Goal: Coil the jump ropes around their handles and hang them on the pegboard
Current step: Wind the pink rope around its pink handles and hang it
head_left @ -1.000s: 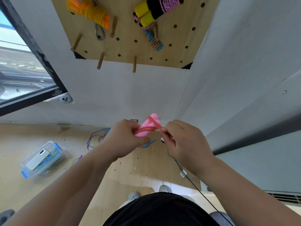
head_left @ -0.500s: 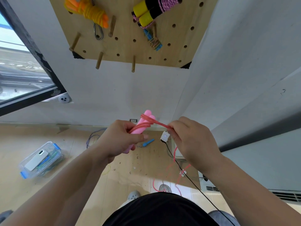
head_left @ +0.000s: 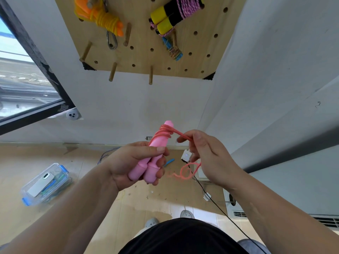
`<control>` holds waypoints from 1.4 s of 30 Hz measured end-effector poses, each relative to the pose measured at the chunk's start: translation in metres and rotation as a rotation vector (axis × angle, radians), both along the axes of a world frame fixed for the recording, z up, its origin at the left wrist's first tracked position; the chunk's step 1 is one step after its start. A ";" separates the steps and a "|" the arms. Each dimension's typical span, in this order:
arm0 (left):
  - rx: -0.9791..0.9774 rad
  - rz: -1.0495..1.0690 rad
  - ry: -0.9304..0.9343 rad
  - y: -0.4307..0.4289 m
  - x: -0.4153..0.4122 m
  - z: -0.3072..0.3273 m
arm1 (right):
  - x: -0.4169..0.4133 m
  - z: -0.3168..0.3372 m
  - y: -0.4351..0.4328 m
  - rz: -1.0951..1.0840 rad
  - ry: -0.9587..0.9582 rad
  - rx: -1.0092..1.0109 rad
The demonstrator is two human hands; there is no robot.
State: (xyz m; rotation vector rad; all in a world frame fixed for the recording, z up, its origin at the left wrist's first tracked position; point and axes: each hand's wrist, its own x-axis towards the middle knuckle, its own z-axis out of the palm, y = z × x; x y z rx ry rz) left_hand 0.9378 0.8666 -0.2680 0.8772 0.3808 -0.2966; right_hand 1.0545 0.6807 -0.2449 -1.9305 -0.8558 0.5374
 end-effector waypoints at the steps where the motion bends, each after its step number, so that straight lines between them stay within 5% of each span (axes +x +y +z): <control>1: -0.002 -0.006 -0.010 0.002 0.000 0.000 | 0.003 0.003 0.001 0.011 -0.028 -0.015; 16: -0.196 0.011 -0.176 -0.009 -0.010 -0.006 | 0.008 -0.013 0.005 0.192 -0.423 -0.097; 23: -0.078 -0.179 -0.197 0.006 -0.015 -0.006 | 0.018 -0.017 0.003 0.433 -0.507 -0.139; 26: 0.153 -0.335 -0.164 0.014 -0.016 0.000 | 0.030 -0.021 0.004 0.648 -0.639 -0.257; 32: 1.010 -0.729 -0.044 0.006 -0.003 0.026 | 0.041 -0.020 0.026 0.983 -1.013 -0.435; 42: 1.574 -0.805 -0.091 -0.006 0.003 0.014 | 0.026 -0.010 0.052 0.994 -0.721 -0.817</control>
